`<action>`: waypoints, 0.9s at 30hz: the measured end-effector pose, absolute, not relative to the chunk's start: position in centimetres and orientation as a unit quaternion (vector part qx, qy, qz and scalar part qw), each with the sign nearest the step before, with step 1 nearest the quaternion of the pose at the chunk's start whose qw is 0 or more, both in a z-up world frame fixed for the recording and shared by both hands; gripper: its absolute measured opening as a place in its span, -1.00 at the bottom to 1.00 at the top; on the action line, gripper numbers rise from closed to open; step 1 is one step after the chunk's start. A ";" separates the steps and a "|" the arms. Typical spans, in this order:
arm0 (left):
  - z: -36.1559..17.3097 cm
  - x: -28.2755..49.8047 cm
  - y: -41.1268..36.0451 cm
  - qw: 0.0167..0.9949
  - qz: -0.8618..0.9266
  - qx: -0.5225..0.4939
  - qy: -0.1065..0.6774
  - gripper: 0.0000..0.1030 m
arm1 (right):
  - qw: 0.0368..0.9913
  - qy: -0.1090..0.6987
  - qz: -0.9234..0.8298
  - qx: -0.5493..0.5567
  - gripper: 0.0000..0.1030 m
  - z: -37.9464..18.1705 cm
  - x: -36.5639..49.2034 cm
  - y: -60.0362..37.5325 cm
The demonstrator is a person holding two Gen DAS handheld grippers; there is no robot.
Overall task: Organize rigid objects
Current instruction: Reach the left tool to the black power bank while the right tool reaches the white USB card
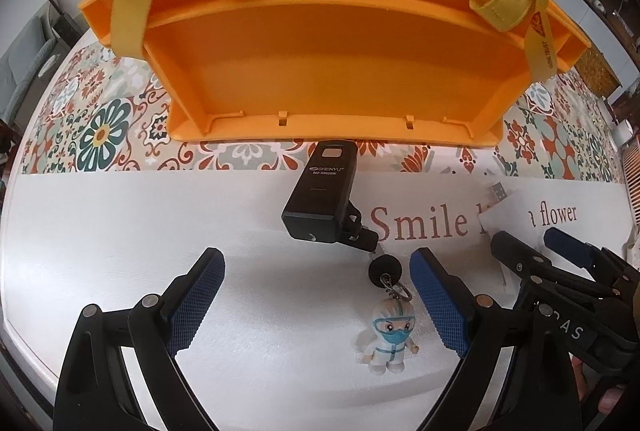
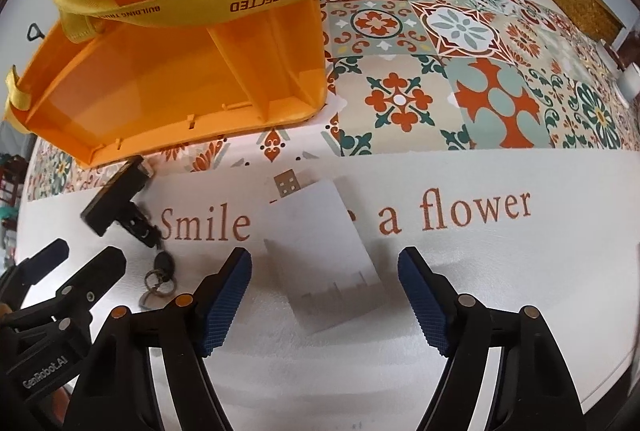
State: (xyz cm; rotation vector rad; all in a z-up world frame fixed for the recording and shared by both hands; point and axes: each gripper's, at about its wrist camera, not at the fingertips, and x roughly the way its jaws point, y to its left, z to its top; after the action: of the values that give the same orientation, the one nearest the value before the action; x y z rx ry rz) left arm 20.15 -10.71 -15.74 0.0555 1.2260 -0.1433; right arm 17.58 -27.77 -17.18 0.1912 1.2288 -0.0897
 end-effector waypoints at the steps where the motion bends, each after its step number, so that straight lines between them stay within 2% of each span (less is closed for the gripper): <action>1: -15.8 20.2 -10.7 0.815 -0.067 0.025 0.575 0.84 | 0.814 0.573 -0.041 0.086 0.49 -17.3 17.7 -27.7; 15: -17.2 21.1 -10.8 0.819 -0.072 0.022 0.568 0.84 | 0.835 0.545 -0.040 0.061 0.35 -18.6 18.2 -27.0; 17: -17.3 21.2 -10.7 0.820 -0.071 0.019 0.567 0.84 | 0.838 0.540 -0.040 0.058 0.29 -18.7 18.1 -26.8; 19: -17.4 21.4 -10.7 0.818 -0.072 0.016 0.570 0.84 | 0.842 0.536 -0.039 0.052 0.14 -18.6 17.8 -26.5; 27: -17.6 22.1 -10.1 0.821 -0.073 0.014 0.566 0.84 | 0.843 0.533 -0.041 0.052 0.04 -18.8 17.9 -26.5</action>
State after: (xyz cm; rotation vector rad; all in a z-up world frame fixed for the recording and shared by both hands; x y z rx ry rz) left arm 22.08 -10.10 -17.57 0.0301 1.2048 -0.1560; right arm 17.94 -26.54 -18.78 0.1097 1.1260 -0.0861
